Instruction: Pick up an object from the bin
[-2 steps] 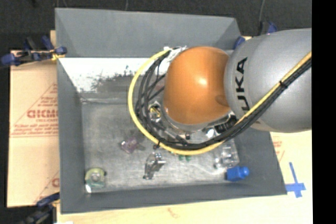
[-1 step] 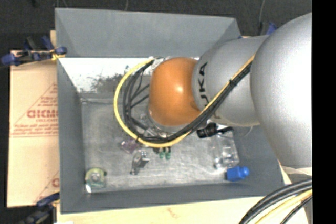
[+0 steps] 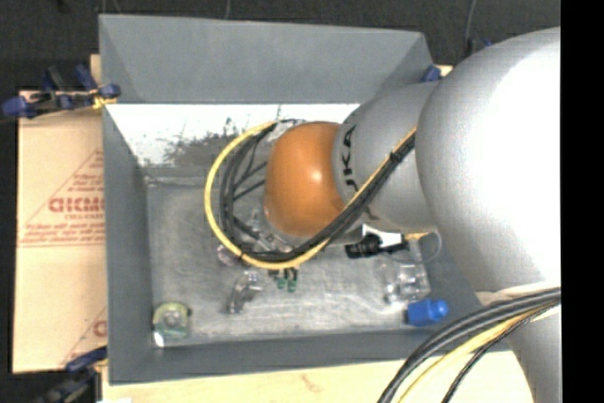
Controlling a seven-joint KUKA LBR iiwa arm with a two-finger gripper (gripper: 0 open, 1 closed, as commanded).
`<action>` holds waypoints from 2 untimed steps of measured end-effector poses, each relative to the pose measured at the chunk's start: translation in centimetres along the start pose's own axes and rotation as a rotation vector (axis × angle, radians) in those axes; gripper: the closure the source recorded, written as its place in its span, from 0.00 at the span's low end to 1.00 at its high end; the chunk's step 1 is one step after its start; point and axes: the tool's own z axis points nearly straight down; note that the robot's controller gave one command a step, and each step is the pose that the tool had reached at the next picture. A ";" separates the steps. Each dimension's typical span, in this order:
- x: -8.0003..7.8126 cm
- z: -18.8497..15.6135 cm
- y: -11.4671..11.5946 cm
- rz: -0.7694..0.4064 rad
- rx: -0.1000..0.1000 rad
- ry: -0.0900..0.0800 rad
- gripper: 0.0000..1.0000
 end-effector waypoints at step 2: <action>-0.2 -17.1 -1.1 -0.095 0.012 0.012 1.00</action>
Offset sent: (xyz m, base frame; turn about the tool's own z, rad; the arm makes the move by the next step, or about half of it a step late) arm 0.0000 0.0000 0.0000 0.0000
